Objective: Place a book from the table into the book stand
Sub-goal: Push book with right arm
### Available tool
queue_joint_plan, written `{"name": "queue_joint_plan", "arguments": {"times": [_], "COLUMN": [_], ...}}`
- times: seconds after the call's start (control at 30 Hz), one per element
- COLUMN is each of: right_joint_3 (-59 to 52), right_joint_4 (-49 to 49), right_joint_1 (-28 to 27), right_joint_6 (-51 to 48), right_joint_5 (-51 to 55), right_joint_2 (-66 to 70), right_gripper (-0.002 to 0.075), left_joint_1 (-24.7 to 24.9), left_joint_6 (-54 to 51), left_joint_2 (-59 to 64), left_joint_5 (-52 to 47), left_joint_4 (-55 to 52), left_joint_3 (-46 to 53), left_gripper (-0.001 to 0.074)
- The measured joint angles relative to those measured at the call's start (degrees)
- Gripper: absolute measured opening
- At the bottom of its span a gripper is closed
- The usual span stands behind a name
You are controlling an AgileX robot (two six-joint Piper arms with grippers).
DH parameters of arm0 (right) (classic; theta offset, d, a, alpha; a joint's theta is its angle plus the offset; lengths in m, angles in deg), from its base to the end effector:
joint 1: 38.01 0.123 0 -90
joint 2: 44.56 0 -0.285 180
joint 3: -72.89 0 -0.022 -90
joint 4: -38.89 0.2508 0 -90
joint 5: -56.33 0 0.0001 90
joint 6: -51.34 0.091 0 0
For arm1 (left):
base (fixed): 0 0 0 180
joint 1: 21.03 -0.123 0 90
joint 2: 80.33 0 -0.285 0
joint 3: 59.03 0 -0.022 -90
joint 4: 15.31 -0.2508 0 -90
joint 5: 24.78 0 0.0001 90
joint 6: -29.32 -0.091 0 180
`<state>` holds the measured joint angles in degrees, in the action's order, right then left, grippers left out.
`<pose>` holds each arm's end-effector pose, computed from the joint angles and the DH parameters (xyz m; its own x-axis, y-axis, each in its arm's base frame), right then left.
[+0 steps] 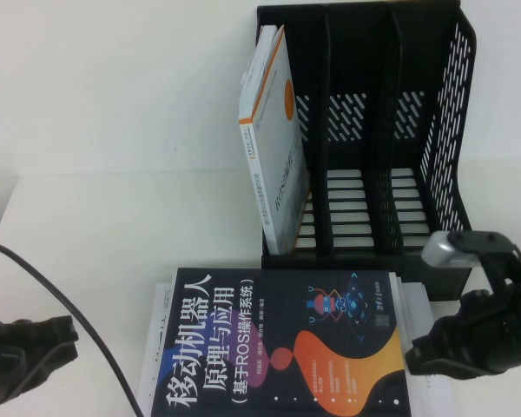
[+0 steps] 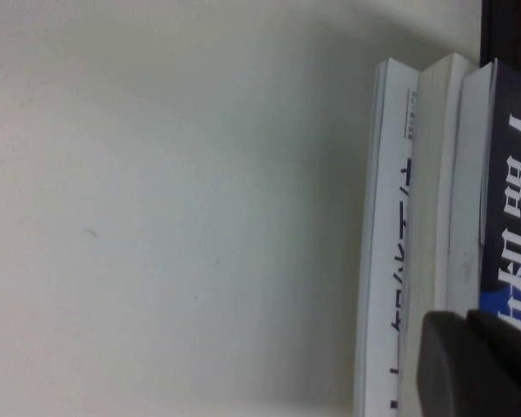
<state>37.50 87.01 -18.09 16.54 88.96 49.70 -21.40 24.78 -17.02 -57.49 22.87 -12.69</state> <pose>0.2379 0.1252 0.1900 -0.8980 -0.1830 -0.4001 -0.3572 0.8343 0.4201 0.1748 -0.0293 0.2518 -0.7425 -0.4611 -0.4859 -0.1546 0.8238 -0.5454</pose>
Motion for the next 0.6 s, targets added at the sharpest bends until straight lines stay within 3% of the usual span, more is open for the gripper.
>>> {"name": "queue_joint_plan", "arguments": {"times": [0.6], "right_joint_3": [4.5], "right_joint_4": [-1.4], "right_joint_1": [0.0], "right_joint_6": [0.0], "right_joint_5": [3.4], "right_joint_2": [4.2], "right_gripper": [0.0001], "left_joint_1": [0.0], "left_joint_6": [-0.4], "left_joint_2": [0.0], "left_joint_5": [0.8], "left_joint_4": [1.1], "left_joint_3": [0.0], "left_gripper": [-0.0002]}}
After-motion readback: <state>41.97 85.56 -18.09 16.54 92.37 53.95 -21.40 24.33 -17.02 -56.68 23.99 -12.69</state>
